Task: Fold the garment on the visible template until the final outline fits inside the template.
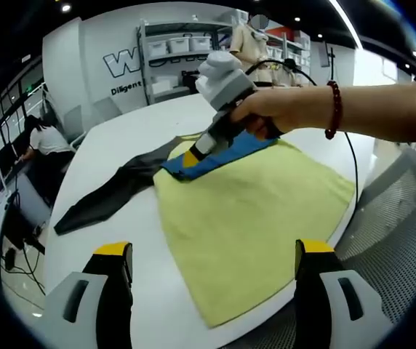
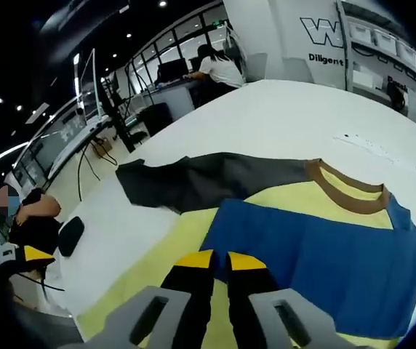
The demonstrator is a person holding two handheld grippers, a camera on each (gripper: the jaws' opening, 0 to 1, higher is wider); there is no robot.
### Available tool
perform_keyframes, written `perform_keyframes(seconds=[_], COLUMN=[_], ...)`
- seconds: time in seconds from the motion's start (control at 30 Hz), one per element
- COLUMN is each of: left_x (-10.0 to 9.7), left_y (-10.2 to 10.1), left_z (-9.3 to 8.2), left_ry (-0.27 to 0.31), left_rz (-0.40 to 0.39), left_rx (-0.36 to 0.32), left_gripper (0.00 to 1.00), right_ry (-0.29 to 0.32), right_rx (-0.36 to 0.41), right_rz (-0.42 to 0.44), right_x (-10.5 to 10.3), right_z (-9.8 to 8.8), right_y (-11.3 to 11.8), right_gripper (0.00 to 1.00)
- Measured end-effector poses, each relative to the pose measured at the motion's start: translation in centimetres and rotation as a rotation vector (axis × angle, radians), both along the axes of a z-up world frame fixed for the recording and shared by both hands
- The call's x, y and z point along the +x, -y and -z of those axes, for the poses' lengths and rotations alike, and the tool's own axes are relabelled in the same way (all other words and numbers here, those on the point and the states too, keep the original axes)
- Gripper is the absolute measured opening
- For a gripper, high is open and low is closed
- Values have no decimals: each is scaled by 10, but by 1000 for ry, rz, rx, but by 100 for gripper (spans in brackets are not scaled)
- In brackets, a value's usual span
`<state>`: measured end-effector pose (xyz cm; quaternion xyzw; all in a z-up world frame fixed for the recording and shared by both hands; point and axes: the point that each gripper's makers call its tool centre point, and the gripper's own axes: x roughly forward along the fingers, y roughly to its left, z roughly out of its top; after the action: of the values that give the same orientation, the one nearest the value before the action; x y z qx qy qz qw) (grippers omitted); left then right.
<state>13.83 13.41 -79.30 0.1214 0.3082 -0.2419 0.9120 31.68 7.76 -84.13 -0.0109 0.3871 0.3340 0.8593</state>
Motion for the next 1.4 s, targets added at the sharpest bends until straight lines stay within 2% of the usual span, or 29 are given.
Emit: perform_keyframes(seconds=[0.17, 0.27, 0.43, 0.5, 0.63, 0.67, 0.83, 0.97, 1.4], left_x=[0, 1, 2, 1, 1, 1, 1, 1, 1], left_y=[1, -1, 0, -1, 0, 0, 1, 1, 2], left_z=[0, -1, -3, -2, -2, -3, -3, -3, -1], left_ry=[4, 14, 18, 16, 16, 16, 16, 16, 12], left_rz=[6, 1, -1, -2, 0, 1, 4, 2, 9], left_rx=[5, 16, 8, 8, 9, 7, 4, 0, -1], left_gripper=[92, 96, 98, 98, 99, 99, 99, 99, 98], right_ry=[16, 51, 57, 65, 69, 74, 77, 123, 115], right_rx=[37, 87, 76, 75, 82, 78, 53, 1, -67], right_rz=[45, 79, 117, 124, 132, 135, 127, 147, 227], right_x=[6, 13, 16, 17, 12, 13, 8, 11, 14], right_z=[-7, -16, -18, -20, -20, -20, -19, -23, -16], right_y=[8, 11, 24, 27, 33, 35, 43, 62, 121], right_gripper=[20, 33, 45, 52, 78, 81, 86, 90, 90])
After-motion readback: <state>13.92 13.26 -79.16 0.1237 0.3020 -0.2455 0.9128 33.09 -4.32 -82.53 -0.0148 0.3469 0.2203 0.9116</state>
